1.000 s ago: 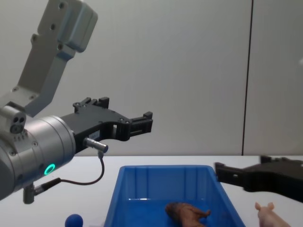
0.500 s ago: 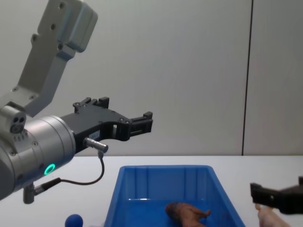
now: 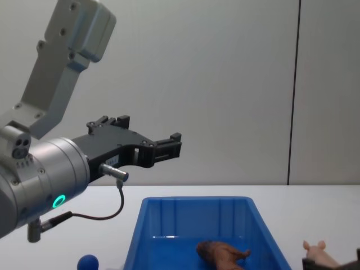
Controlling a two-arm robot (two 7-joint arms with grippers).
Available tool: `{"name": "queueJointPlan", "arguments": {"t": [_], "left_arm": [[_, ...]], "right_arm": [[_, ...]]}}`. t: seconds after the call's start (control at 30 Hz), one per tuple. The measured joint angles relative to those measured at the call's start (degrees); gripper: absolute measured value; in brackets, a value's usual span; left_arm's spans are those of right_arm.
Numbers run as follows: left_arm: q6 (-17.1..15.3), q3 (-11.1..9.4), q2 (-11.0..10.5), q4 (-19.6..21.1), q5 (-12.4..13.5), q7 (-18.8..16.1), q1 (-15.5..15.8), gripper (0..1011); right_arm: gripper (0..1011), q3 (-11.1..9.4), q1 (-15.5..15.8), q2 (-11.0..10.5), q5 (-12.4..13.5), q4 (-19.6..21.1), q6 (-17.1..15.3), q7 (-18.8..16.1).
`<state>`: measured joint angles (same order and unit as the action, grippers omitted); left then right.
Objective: Pick up the two dolls from the table and place them into the box.
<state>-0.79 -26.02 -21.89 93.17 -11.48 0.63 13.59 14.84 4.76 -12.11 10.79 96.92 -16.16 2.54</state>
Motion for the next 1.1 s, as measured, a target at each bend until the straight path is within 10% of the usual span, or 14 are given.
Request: {"name": "queueJointPlan", "arguments": {"t": [0.7,1.1], "left_arm": [[0.0,0.0,0.0,0.0,0.0,0.0,0.0,1001],[0.0,0.0,0.0,0.0,0.0,0.0,0.0,1001]], "right_arm": [[396,0.63,-2.39,1.77,-2.23,-6.81,3.18,-3.22],[368,0.92,-2.53,1.97,-4.22,-3.63,7.07,-4.56]]}}
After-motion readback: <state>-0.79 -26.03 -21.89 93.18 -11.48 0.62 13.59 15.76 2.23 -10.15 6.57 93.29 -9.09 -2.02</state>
